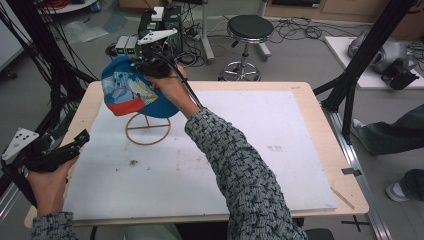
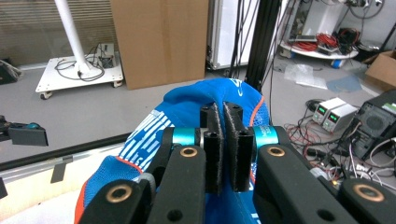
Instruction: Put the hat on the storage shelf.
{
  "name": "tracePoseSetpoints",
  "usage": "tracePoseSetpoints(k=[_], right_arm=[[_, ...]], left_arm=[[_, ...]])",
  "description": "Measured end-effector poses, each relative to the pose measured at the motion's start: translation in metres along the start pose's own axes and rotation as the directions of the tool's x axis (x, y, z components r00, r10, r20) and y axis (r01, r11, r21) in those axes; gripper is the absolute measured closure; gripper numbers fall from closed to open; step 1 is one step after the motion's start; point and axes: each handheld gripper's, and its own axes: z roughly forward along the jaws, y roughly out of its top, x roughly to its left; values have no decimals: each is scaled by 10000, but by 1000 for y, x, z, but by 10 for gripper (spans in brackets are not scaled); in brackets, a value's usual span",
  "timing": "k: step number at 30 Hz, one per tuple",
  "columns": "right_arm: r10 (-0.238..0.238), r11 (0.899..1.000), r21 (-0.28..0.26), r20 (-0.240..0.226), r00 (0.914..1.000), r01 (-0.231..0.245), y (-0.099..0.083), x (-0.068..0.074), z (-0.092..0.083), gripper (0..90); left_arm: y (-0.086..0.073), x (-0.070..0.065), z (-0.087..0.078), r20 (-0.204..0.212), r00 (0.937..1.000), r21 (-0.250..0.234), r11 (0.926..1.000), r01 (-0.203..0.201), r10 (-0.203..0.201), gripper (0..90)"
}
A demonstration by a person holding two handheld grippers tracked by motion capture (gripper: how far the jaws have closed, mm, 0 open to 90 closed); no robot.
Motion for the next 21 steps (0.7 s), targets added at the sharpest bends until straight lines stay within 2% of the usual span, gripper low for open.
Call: tracePoseSetpoints(k=[6,12,21], right_arm=[[57,10000,-48,-52,10000,-57,-1,0,1,837],[283,9996,-28,66,9996,-283,-3,-2,0,817],[363,9993,-27,177,9992,-362,-6,-4,-2,757]], left_arm=[[0,0,0,-19,10000,34,10000,-12,12,179],[0,0,0,-13,10000,33,10000,-42,42,179],[0,0,1,-9,10000,31,10000,-14,14,179]])
